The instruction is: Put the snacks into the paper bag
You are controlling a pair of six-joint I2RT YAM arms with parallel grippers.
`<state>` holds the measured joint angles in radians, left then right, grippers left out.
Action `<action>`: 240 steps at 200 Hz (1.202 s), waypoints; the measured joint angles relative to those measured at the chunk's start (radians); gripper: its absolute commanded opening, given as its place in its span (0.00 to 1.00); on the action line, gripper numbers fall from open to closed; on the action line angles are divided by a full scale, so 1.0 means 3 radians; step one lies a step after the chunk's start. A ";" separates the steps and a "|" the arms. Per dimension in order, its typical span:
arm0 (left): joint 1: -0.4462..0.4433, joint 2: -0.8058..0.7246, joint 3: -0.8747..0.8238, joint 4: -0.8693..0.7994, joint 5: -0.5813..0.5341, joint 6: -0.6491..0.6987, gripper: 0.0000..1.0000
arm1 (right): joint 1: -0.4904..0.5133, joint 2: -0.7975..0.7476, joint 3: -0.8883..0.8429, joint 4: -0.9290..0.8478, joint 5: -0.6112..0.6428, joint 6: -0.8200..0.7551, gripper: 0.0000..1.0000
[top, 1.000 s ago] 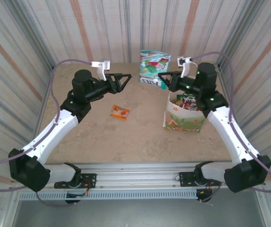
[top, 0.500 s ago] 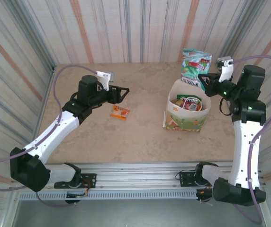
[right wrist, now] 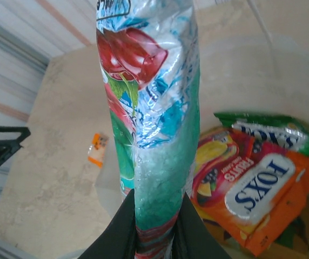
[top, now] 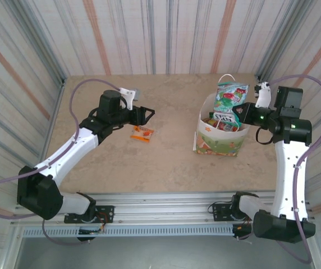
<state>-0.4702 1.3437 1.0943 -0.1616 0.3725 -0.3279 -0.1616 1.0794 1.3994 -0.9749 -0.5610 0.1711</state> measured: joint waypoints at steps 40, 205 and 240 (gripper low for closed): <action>0.0000 0.0000 0.0000 0.0000 0.0000 0.0010 0.71 | 0.0086 0.0139 -0.0029 -0.0167 0.0100 0.0184 0.00; 0.0000 0.0005 0.0048 -0.0098 -0.0056 0.0062 0.71 | 0.0280 0.0631 0.0060 -0.0351 0.0469 0.0576 0.48; 0.0000 0.0005 0.0050 -0.0104 -0.0058 0.0071 0.71 | 0.0280 0.0589 0.0301 -0.0501 0.0725 0.0523 0.47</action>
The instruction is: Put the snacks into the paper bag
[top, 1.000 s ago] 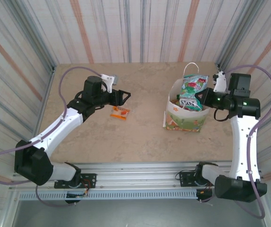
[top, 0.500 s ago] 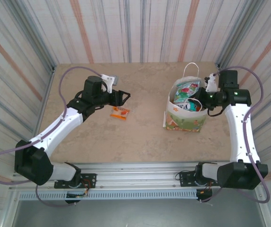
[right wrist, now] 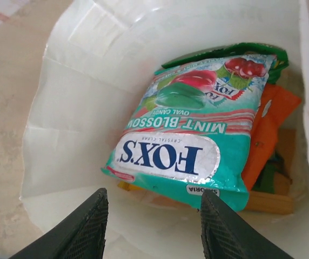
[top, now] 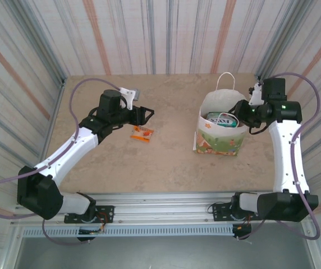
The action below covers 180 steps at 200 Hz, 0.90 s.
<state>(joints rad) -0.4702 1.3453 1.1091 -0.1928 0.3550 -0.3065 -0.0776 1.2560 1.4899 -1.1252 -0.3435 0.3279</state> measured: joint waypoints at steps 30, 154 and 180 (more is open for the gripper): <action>0.0000 0.0008 0.0043 -0.0103 -0.0004 -0.0005 0.70 | 0.0074 -0.0061 0.0025 -0.0037 0.0041 0.0003 0.46; 0.0385 0.0891 0.0445 -0.1311 -0.0084 -0.0008 0.62 | 0.1245 -0.0870 -0.0029 0.0830 0.0389 0.0005 0.53; 0.0491 0.1213 0.0587 -0.1445 -0.0145 0.0079 0.60 | 0.1300 -0.0992 -0.0342 0.1162 0.0252 0.0018 0.53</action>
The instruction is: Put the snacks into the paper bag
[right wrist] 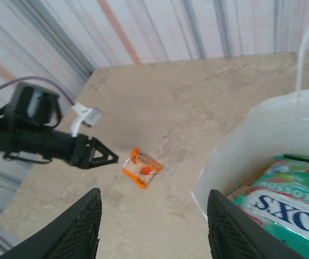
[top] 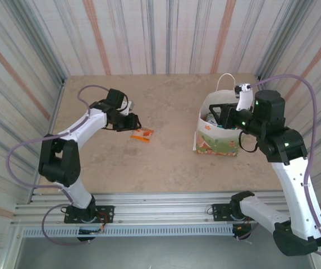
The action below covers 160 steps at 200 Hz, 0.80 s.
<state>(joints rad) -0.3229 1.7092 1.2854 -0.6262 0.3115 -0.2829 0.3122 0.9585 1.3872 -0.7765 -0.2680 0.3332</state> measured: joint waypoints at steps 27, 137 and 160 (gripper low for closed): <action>0.0098 0.0271 0.0186 -0.0103 -0.0020 0.0103 0.46 | 0.0083 -0.0001 -0.0203 0.0210 -0.0094 0.0014 0.53; 0.0242 0.0941 0.0540 -0.0120 0.0183 0.0383 0.40 | 0.0582 -0.0074 -0.0346 0.0441 -0.0117 -0.0032 0.53; 0.0242 0.1005 0.0576 -0.0121 0.0186 0.0422 0.40 | 0.0599 -0.0074 -0.0371 0.0472 -0.0097 -0.0080 0.53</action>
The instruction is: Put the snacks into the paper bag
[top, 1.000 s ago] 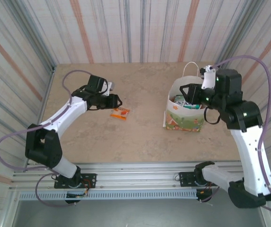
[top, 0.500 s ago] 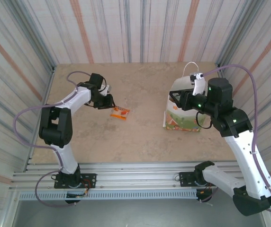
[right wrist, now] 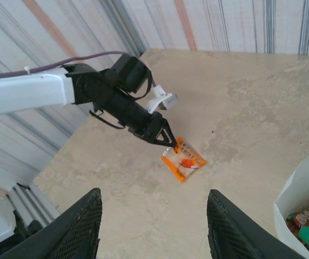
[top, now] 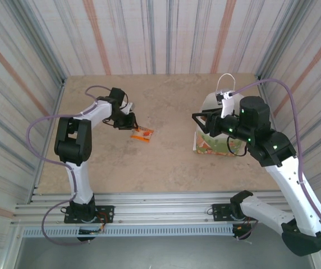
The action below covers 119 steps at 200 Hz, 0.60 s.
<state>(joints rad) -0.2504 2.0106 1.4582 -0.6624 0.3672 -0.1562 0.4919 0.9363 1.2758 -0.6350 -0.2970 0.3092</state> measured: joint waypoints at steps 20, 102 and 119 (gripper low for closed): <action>0.0000 0.0080 0.0051 -0.0011 0.0022 0.0017 0.39 | 0.0005 0.0001 -0.0009 0.0004 0.0032 -0.0023 0.52; 0.0000 0.0181 0.0070 0.0023 0.0148 0.0095 0.05 | 0.0005 0.0069 -0.0009 0.0024 0.0041 -0.0037 0.49; 0.0000 0.0181 0.0070 0.0047 0.0172 0.0106 0.00 | 0.0005 0.0070 -0.0009 0.0025 0.0043 -0.0046 0.49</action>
<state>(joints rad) -0.2504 2.0647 1.4792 -0.6483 0.4187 -0.1246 0.4934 0.9573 1.2732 -0.6273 -0.2840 0.2955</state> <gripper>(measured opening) 0.040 0.489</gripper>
